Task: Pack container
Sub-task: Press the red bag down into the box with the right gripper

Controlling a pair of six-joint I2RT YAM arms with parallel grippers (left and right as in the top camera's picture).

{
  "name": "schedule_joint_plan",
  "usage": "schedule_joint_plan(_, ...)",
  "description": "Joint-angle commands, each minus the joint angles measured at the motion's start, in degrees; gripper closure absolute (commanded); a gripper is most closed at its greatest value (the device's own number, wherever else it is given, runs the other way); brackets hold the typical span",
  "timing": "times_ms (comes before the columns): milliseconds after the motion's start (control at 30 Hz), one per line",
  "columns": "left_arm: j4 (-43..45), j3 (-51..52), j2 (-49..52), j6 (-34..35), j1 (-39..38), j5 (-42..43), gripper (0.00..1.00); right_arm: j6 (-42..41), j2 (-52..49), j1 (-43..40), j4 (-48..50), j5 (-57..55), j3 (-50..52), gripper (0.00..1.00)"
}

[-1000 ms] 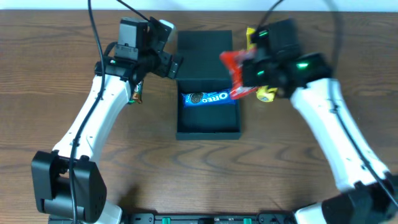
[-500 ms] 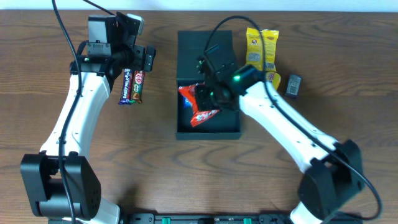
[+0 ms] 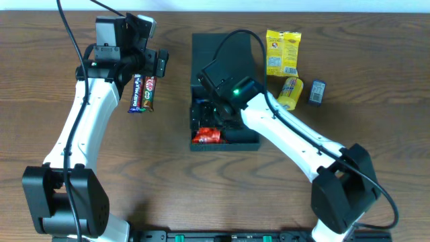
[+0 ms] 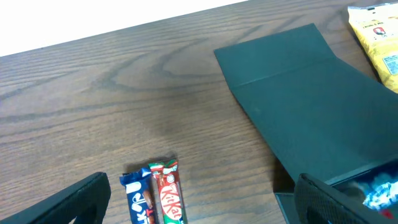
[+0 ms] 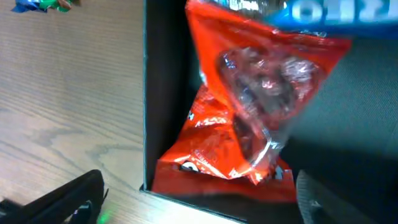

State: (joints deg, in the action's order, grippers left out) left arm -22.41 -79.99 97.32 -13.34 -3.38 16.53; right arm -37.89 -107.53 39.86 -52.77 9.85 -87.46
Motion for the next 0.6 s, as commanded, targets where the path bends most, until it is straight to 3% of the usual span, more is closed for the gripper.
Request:
schedule_joint_plan(0,0.20,-0.81,0.07,-0.37,0.35,0.04,0.05,-1.38,-0.13,-0.11,0.04,-3.21,0.13,0.02)
schedule_joint_plan(67,0.20,-0.81,0.07,-0.37,0.35,0.02,0.05,-0.48,1.49,-1.09,0.02,-4.15,0.09,0.05)
schedule_joint_plan(133,0.20,-0.81,0.07,-0.37,0.35,0.02,0.05,1.46,3.69,-2.16,-0.11,-5.40,0.09,0.16)
schedule_joint_plan(200,0.20,-0.81,0.07,-0.37,0.35,0.02,0.05,4.70,5.44,-2.80,-0.37,-6.23,0.09,0.59)
schedule_joint_plan(267,0.24,-0.81,0.07,-0.37,0.35,0.02,0.05,7.67,5.68,-2.82,-0.92,-6.49,0.09,0.82)
schedule_joint_plan(333,0.22,-0.81,0.07,-0.37,0.35,0.02,0.04,9.73,4.94,-2.71,-1.27,-6.43,0.42,0.95)
schedule_joint_plan(367,0.17,-0.81,0.07,-0.37,0.35,0.02,0.05,10.91,3.96,-2.64,-0.94,-6.16,0.70,0.99)
schedule_joint_plan(567,0.17,-0.81,0.07,-0.33,0.35,0.02,0.05,14.86,-2.21,-2.75,-0.55,-5.70,0.85,0.98)
